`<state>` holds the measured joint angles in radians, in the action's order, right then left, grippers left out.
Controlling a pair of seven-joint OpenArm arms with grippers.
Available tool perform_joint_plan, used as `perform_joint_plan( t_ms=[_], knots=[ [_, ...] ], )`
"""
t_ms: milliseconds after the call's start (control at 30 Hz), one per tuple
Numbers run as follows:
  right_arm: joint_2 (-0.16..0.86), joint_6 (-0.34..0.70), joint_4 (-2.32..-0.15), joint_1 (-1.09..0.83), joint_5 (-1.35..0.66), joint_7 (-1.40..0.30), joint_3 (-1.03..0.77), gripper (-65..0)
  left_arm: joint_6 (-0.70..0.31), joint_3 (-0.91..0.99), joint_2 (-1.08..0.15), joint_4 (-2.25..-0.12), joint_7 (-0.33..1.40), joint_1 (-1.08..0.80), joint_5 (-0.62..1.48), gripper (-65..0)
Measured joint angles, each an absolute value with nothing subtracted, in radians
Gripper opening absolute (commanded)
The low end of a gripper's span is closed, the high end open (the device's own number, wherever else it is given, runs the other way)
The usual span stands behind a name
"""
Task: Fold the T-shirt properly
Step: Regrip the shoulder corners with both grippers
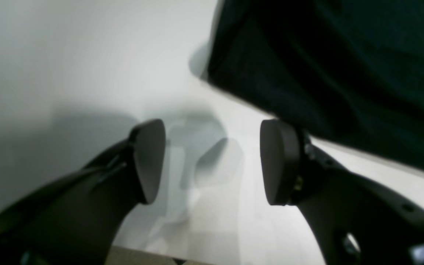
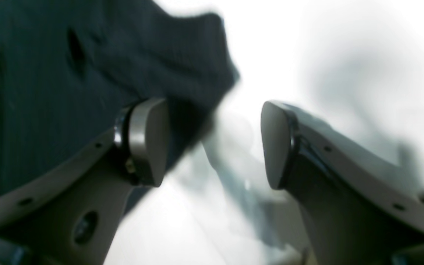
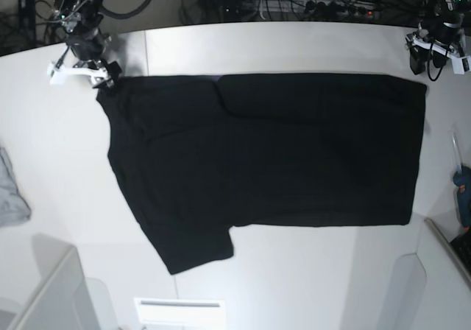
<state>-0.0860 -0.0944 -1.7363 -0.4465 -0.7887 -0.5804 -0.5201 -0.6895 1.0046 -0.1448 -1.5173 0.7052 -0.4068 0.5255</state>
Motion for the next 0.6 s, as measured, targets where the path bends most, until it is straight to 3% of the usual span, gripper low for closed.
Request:
perform_joint_plan(
  t_ms=[367, 600],
  knots=[
    [-0.057, -0.079, -1.694, -0.402, -0.800, -0.579, -0.519, -27.8, -0.689, 1.003, -0.147, -1.422, 0.695, -0.307, 0.486, -32.3],
    [-0.055, -0.079, -1.674, -0.381, -0.802, -0.578, -0.519, -27.8, -0.689, 1.001, -0.141, -1.414, 0.695, -0.249, 0.423, -33.1]
  ],
)
